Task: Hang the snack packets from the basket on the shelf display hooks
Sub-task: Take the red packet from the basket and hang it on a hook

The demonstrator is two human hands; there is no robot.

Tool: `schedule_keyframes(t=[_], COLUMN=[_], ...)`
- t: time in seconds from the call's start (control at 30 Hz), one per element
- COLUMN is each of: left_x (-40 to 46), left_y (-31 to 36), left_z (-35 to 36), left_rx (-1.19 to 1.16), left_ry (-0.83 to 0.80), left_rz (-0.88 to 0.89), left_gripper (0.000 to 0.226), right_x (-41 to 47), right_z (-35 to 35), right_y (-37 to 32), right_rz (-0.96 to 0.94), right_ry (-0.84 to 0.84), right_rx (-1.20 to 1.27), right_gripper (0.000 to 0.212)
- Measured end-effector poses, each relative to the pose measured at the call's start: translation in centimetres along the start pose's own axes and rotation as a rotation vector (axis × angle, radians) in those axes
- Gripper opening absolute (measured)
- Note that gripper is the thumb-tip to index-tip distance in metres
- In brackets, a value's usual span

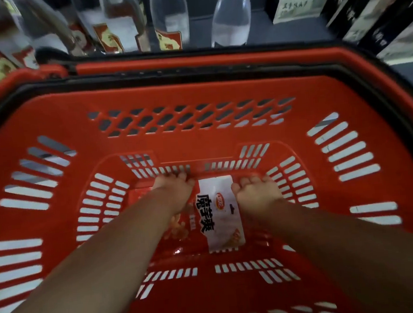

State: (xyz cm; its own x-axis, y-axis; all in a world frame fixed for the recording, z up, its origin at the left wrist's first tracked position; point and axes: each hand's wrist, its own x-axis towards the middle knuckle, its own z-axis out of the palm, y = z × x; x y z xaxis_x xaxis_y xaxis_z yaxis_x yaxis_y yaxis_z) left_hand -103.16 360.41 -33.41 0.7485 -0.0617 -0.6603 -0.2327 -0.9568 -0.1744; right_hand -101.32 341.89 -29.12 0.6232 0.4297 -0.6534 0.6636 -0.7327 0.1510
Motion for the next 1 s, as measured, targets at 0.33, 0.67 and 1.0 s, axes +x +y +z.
schedule_keyframes(t=[0.33, 0.67, 1.0], left_x=[-1.2, -6.5, -9.7], left_y=[-1.8, -5.9, -5.4], left_z=[-0.6, -2.5, -4.4], left_rx=[-0.530, -1.235, -1.801], left_ry=[0.002, 0.340, 0.481], left_rz=[-0.017, -0.038, -0.131], left_gripper=[0.066, 0.045, 0.028], right_x=[-0.1, -0.9, -0.4], right_z=[-0.1, -2.3, -5.9], right_y=[0.2, 1.4, 1.0], right_rz=[0.004, 0.267, -0.055], right_ry=[-0.018, -0.031, 0.280], right_rx=[-0.004, 0.351, 1.708], right_gripper=[0.051, 0.077, 0.022])
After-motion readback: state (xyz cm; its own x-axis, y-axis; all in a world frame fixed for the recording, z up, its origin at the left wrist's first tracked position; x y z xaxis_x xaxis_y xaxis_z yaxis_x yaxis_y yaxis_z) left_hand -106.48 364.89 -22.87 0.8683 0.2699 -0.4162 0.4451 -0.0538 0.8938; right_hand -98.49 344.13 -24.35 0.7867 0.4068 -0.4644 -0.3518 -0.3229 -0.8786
